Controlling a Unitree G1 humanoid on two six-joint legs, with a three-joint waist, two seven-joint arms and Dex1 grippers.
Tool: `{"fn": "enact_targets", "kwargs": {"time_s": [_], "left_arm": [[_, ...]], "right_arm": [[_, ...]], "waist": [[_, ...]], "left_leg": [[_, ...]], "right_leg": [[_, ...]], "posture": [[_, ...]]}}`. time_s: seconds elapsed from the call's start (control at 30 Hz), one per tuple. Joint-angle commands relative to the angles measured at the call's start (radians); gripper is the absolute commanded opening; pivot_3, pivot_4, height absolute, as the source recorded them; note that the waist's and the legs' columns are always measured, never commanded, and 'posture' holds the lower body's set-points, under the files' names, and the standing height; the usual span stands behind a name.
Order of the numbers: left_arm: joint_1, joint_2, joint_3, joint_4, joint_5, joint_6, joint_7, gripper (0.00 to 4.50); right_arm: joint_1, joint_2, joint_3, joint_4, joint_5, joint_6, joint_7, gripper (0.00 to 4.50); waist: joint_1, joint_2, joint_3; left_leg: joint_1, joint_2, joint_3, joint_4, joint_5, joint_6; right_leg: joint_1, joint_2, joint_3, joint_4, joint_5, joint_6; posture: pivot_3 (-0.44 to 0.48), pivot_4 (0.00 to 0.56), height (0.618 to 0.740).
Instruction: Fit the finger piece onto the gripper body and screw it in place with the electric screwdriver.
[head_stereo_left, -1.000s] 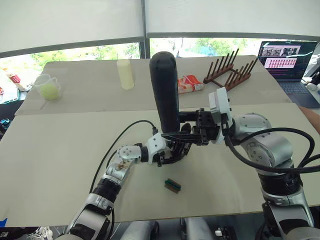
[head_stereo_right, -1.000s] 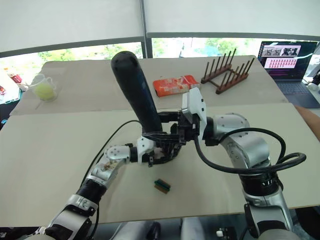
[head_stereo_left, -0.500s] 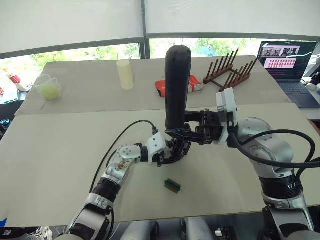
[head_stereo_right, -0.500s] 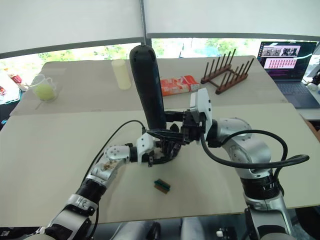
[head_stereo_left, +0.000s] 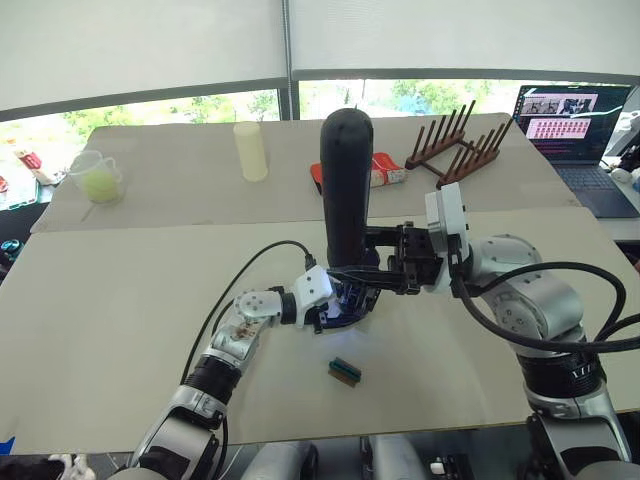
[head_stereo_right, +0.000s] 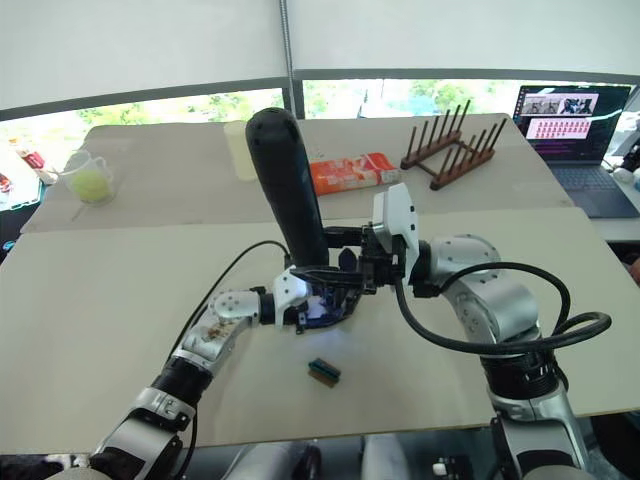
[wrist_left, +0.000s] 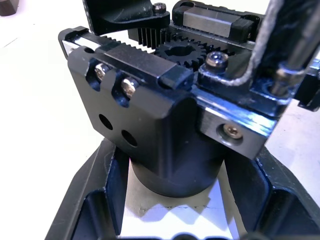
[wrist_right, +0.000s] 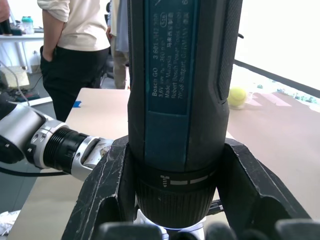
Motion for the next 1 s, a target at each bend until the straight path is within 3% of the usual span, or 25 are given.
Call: {"fn": "enact_targets", "kwargs": {"time_s": [0.03,1.0], "left_arm": [[-0.026,0.005,0.016,-0.023,-0.013,-0.011,-0.001,2.27],[-0.01,0.012,0.015,-0.037,-0.016,-0.006,-0.003,2.27]], "right_arm": [[0.02,-0.031,0.039,0.056,-0.06,0.019,0.016,1.9],[0.006,-0.052,0.016,0.017,-0.024,0.048,0.008,1.9]], "waist": [[0.0,0.0,0.0],[0.0,0.0,0.0]], "left_leg": [[0.0,0.0,0.0,0.0,0.0,0.0],[0.001,0.0,0.0,0.0,0.0,0.0]], "right_leg": [[0.0,0.0,0.0,0.0,0.0,0.0],[0.0,0.0,0.0,-0.001,0.0,0.0]], "posture": [[0.0,0.15,0.74],[0.0,0.15,0.74]]}}
